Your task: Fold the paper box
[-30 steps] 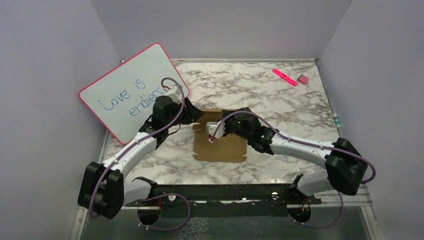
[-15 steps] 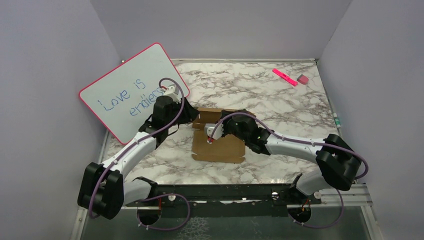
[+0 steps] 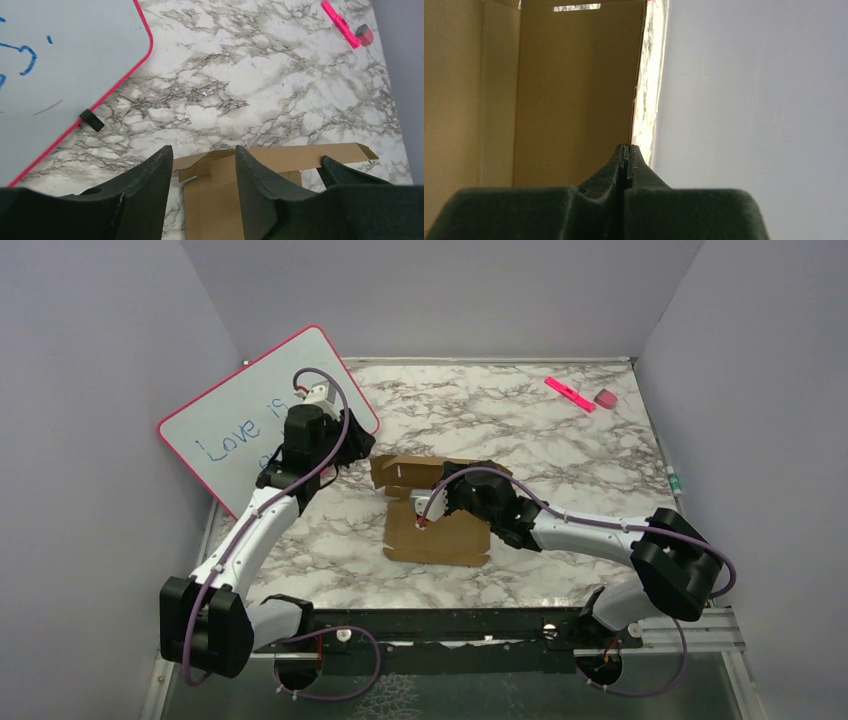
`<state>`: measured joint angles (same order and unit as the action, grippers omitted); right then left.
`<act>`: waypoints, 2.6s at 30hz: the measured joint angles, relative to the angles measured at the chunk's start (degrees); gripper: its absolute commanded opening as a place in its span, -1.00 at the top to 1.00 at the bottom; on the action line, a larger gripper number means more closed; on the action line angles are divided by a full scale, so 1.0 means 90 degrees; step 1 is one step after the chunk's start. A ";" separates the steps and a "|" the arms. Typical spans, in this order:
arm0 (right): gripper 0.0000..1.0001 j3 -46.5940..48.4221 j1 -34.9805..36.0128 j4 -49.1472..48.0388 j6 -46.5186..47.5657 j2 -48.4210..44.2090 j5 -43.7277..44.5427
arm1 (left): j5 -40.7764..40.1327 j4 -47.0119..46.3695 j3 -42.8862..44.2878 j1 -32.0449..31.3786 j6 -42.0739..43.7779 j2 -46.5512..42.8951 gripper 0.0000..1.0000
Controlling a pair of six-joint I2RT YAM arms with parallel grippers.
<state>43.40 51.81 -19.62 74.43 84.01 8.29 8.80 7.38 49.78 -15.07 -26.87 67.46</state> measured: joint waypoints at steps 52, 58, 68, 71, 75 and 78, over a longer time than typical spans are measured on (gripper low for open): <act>0.98 0.0017 0.0000 0.0010 -0.0049 0.0034 0.0058 | 0.1409 0.2858 0.2181 -0.0211 0.3337 0.2317 0.88; 0.98 0.0017 -0.0007 -0.0117 -0.0044 0.0148 0.0189 | 0.1054 0.2871 0.2025 -0.0699 0.2742 0.2123 0.93; 0.98 -0.0029 -0.0007 -0.0345 0.0017 0.0274 0.0262 | 0.0486 0.2684 0.1821 -0.1207 0.1770 0.1945 0.93; 0.98 -0.0112 -0.0007 -0.0403 0.0032 0.0274 0.0260 | 0.0357 0.2438 0.1511 -0.1246 0.1447 0.1751 0.93; 0.98 -0.0279 -0.0007 -0.0665 0.0117 0.0274 0.0257 | 0.0226 0.2016 0.1020 -0.1263 0.1018 0.1375 0.92; 0.98 -0.0546 0.0000 -0.1064 0.0274 0.0265 0.0243 | 0.0214 0.1603 0.0580 -0.1285 0.0685 0.1037 0.91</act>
<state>38.48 51.81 -29.19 76.90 86.39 10.48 10.72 21.80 55.00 -26.63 -20.71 76.79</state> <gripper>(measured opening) 0.016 0.040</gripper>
